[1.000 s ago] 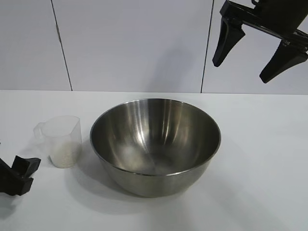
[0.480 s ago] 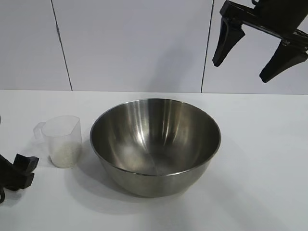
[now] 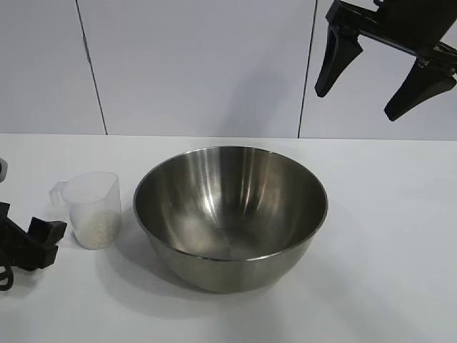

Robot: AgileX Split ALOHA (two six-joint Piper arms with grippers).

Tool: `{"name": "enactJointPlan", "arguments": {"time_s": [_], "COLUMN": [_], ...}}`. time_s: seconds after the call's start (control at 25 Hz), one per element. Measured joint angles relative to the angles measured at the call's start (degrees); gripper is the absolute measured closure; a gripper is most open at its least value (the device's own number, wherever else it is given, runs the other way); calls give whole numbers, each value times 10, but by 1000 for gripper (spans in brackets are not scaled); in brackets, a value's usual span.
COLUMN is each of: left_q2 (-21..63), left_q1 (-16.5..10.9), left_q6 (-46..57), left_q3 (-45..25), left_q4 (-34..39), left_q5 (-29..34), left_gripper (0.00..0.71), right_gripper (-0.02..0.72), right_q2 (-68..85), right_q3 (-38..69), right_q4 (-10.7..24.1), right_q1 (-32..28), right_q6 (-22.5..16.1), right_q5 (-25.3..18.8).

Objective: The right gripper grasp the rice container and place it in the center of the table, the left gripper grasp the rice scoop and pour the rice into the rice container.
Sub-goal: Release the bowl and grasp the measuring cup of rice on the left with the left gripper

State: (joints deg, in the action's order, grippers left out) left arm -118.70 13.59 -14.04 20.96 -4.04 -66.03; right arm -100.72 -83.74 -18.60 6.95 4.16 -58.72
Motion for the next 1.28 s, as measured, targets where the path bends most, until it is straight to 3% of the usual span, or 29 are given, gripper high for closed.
{"name": "enactJointPlan", "arguments": {"time_s": [0.76,1.28], "left_q2": [-53,-24], "left_q1": [-11,-11], "left_q6": [10,11], "left_q3": [65,76], "left_q4": [14,18], "left_q5": [0,0], "left_gripper": [140,140], "right_gripper": [43,43], "right_q2": [0,0], "right_q3": [0,0], "right_q4": [0,0], "right_q1": [0,0], "right_q6": [1,1], "right_q5": [2,15]}}
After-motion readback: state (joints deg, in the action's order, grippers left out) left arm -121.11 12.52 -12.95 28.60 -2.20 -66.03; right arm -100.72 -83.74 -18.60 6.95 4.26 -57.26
